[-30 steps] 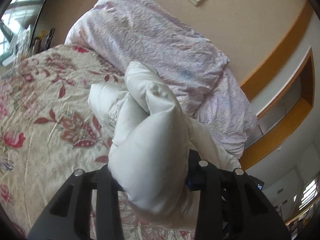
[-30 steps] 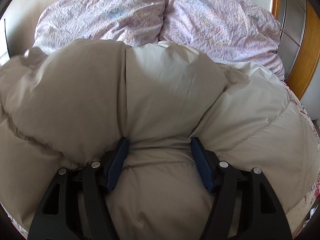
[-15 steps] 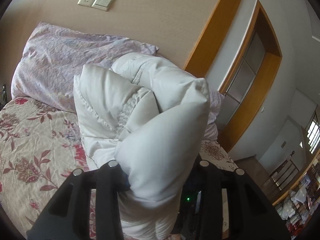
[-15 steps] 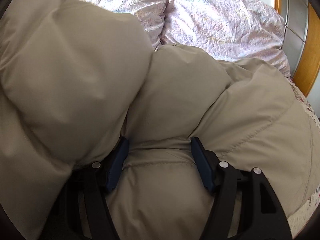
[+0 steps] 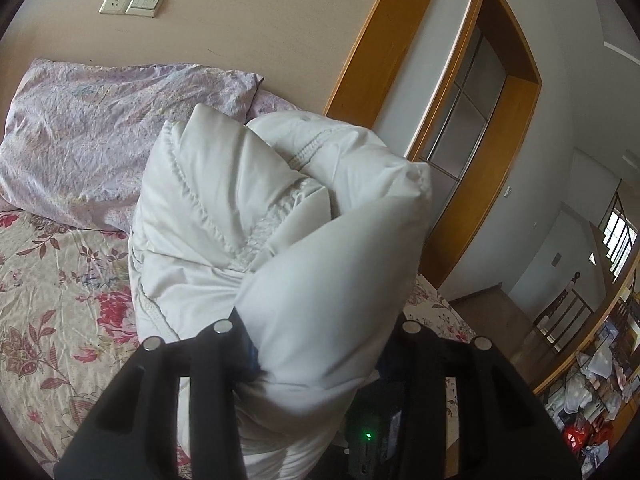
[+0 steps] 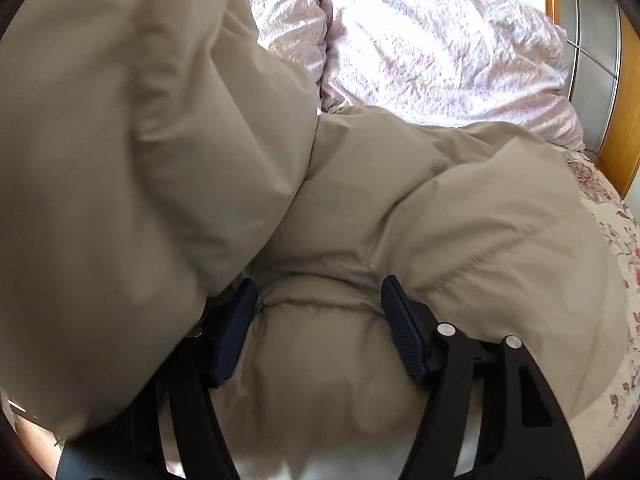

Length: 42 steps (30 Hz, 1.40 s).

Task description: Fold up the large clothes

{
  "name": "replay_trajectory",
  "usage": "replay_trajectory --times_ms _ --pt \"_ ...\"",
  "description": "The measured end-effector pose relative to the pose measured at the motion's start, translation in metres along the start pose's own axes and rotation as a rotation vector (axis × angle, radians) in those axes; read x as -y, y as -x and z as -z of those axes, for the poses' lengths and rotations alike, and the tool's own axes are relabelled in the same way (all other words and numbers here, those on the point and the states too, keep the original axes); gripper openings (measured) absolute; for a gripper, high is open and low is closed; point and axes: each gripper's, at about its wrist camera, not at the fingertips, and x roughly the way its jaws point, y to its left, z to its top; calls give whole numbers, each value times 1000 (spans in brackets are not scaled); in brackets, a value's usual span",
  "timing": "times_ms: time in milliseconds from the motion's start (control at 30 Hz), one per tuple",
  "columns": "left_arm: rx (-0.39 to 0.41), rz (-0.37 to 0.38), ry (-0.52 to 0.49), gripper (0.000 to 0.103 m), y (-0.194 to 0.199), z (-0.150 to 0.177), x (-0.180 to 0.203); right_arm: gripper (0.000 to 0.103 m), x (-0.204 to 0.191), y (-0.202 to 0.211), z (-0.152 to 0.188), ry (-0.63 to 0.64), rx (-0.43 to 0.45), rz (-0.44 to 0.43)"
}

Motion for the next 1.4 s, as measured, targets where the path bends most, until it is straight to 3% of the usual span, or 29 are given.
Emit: replay_trajectory --times_ms 233,367,533,933,1400 --pt "-33 32 -23 41 -14 6 17 66 25 40 17 4 74 64" --pt "-66 63 -53 41 -27 14 38 67 36 55 26 0 114 148" --pt "-127 102 -83 41 -52 27 59 67 66 58 34 -64 100 177" --pt "-258 124 -173 41 -118 66 106 68 90 68 57 -99 126 162" --pt "-285 115 -241 41 -143 83 124 69 102 68 68 -139 152 119"
